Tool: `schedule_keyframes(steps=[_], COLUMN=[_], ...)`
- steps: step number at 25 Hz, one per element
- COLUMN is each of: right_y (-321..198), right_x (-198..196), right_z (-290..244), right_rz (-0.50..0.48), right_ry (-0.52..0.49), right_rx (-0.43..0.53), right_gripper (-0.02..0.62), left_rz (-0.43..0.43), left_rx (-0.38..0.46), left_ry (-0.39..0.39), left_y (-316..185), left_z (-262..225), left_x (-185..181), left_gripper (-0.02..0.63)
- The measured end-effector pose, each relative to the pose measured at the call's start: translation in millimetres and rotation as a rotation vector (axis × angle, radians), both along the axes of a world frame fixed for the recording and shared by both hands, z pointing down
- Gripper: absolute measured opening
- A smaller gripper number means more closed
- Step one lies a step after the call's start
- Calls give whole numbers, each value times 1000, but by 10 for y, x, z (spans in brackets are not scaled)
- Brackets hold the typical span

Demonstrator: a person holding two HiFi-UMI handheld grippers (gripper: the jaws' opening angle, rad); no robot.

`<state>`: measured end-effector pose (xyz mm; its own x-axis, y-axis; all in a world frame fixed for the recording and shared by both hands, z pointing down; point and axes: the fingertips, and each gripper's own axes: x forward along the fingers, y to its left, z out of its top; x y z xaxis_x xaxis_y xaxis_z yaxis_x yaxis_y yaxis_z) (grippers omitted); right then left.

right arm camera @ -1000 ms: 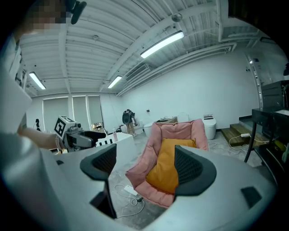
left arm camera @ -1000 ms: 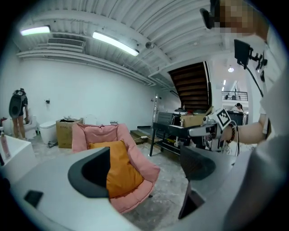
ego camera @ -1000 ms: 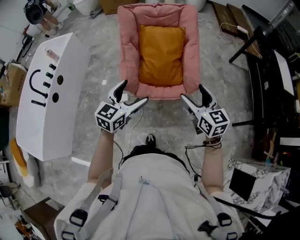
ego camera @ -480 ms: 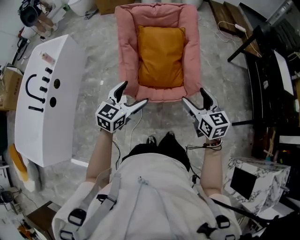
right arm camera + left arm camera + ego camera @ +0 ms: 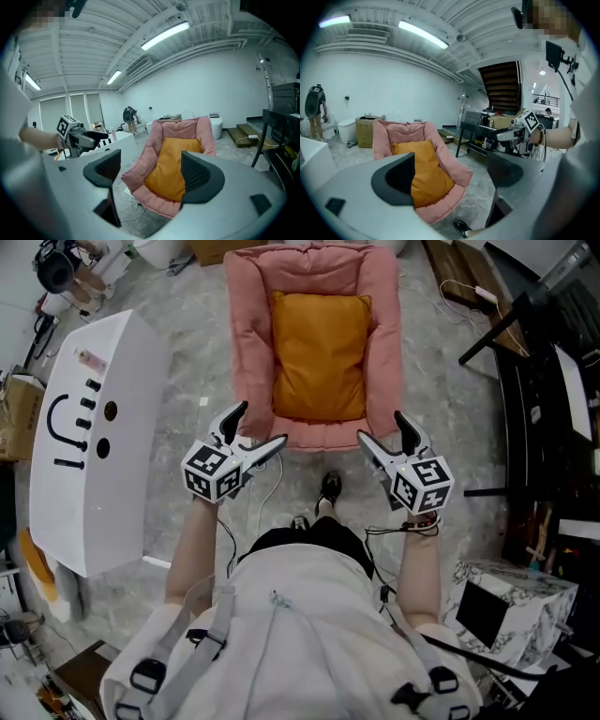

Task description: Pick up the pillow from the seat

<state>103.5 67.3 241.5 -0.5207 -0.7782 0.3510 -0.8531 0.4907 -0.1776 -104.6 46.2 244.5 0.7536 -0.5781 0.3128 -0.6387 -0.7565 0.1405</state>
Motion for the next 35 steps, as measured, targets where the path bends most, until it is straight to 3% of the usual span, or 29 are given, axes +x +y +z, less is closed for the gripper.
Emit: schedule_keyframes(steps=[10, 18, 29, 35], right_y=[-818, -1487, -1858, -2086], right_x=[180, 513, 511, 591], right_z=[225, 452, 589, 654], right_rz=[-56, -100, -106, -89], right_ry=[21, -23, -102, -121], right_rx=[-83, -141, -175, -188], right_gripper=[383, 383, 383, 384], left_rz=[-75, -159, -169, -150], left_rx=[-39, -85, -131, -182], left_ry=[33, 3, -45, -20], left_y=[-797, -1244, -1458, -1724], left_z=[114, 280, 396, 596], left_x=[144, 360, 404, 409], left_gripper=[471, 472, 472, 472])
